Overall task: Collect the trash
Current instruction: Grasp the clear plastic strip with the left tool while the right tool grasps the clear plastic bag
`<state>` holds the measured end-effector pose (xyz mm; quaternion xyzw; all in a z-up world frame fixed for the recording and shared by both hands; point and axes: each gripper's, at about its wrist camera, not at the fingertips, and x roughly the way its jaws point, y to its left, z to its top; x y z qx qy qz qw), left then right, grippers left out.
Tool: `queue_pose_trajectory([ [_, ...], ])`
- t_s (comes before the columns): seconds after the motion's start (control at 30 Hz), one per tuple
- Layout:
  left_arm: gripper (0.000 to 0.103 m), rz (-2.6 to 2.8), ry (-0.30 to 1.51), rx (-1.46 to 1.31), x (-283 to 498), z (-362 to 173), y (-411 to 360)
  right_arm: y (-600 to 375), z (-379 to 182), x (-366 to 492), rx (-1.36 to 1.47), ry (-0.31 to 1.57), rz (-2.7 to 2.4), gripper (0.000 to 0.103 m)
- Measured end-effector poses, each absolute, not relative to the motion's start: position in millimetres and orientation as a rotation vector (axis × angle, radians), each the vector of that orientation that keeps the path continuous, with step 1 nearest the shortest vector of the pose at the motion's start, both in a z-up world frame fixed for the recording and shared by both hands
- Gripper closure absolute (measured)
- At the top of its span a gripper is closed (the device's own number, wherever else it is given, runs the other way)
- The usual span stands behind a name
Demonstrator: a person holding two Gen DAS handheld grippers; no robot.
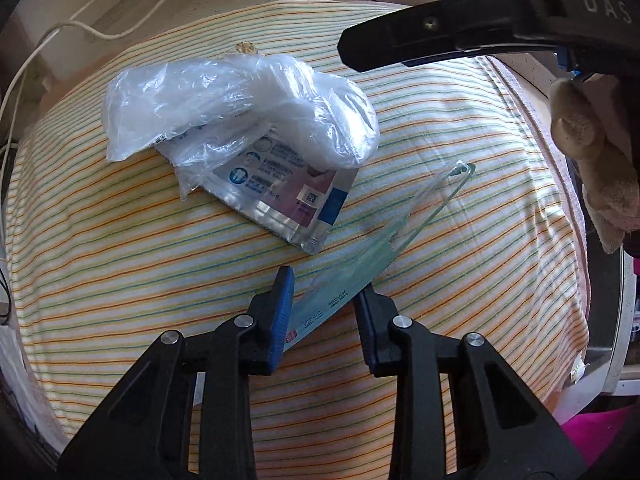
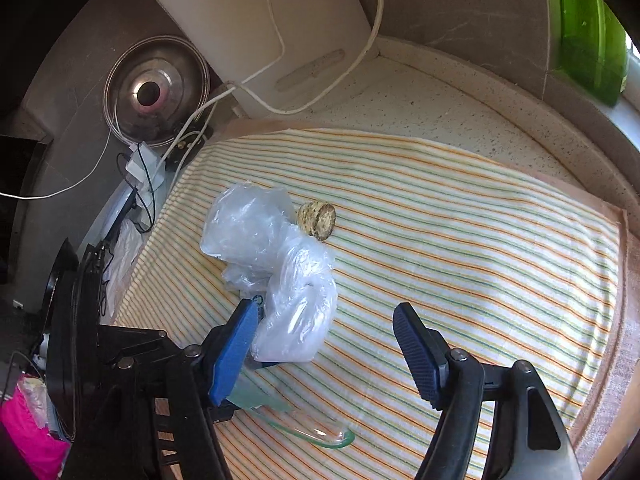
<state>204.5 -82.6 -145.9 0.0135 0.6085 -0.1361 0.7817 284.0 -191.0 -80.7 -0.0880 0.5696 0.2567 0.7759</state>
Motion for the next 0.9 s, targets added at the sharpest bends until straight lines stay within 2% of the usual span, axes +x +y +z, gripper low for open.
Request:
queue_pose_trajectory([
  [0.1,0.077,-0.300,1.317,-0.016,198,-146,-73,-181,-92,289,-0.193,1.266,0.576,0.034],
  [0.23,0.092,-0.313,1.326,-0.061,187,-144,-60,-163,-105,293,-0.243,1.284,0.597,0.034],
  [0.37,0.092,-0.291,1.329,-0.045,175,-146,-55,-147,-119,296,-0.309,1.296,0.591,0.035],
  [0.4,0.092,-0.288,1.332,-0.048,175,-147,-54,-145,-123,296,-0.321,1.303,0.589,0.043],
  [0.43,0.091,-0.283,1.336,-0.053,176,-149,-56,-143,-126,297,-0.332,1.312,0.584,0.058],
  [0.47,0.088,-0.276,1.335,-0.059,179,-151,-56,-143,-128,297,-0.336,1.321,0.578,0.061],
  [0.63,0.087,-0.274,1.315,-0.071,186,-153,-58,-148,-115,294,-0.292,1.286,0.594,0.071],
  [0.9,0.092,-0.265,1.284,-0.128,159,-147,-55,-179,-77,286,-0.205,1.206,0.570,0.075],
])
